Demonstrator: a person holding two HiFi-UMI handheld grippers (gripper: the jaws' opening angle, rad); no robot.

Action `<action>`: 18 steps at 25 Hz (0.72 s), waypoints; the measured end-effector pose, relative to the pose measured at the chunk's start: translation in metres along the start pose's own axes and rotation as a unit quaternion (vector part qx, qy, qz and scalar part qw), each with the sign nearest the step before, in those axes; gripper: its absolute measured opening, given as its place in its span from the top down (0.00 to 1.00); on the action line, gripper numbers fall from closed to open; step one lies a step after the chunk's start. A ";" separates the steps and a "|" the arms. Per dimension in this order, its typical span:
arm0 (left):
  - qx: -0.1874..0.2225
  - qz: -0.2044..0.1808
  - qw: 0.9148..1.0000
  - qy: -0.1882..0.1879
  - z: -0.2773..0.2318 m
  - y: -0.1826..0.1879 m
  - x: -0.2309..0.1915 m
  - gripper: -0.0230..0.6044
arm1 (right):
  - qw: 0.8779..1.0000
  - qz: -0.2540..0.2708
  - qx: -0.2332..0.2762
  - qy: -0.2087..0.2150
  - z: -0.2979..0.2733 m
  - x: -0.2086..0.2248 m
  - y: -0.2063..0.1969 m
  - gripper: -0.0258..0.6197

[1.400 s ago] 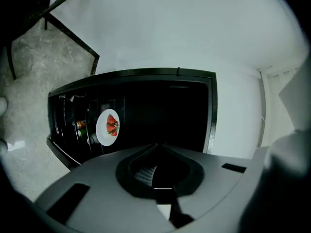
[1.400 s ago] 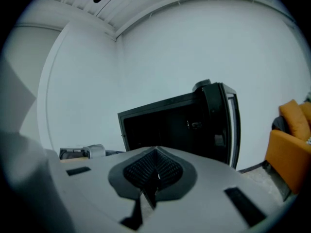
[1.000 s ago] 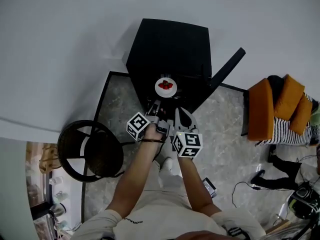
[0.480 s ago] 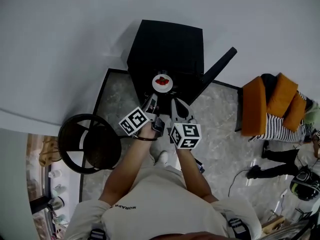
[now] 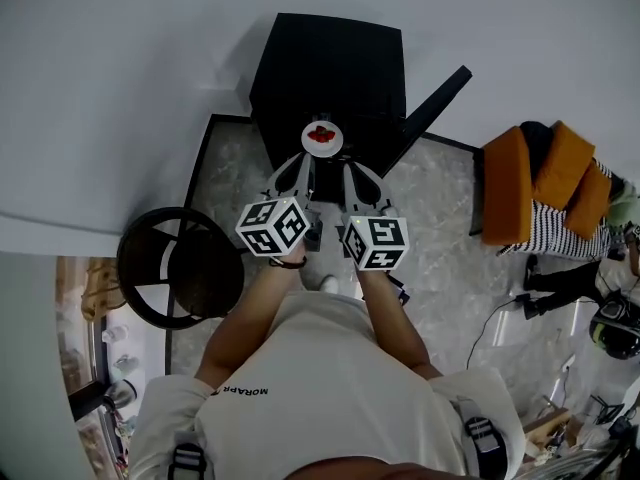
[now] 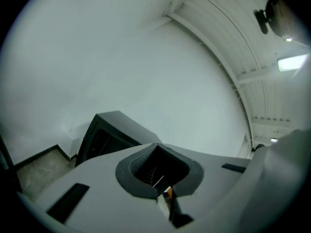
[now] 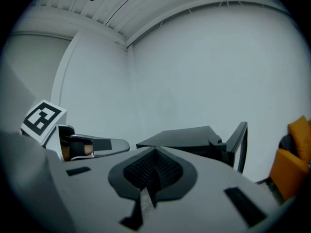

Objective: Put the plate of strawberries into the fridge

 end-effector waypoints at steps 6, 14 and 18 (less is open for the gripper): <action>0.018 -0.110 0.994 -0.006 0.006 0.022 0.022 0.96 | 1.000 0.007 0.012 0.003 0.002 0.000 0.009 0.94; 0.039 -0.242 0.969 0.004 0.014 0.035 0.040 0.96 | 0.999 0.021 0.020 0.012 0.005 -0.005 0.017 0.94; 0.044 -0.282 0.958 0.011 0.018 0.036 0.044 0.96 | 0.999 0.028 0.025 0.017 0.005 -0.008 0.016 0.94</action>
Point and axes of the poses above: the fingertips, and each gripper's own axes: z backward along the fingers, x to its right, y out of its top, the point moved 1 cm from there along z, backward along the fingers, and after that the axes turned 12 degrees about -z, right-handed, at the moved point
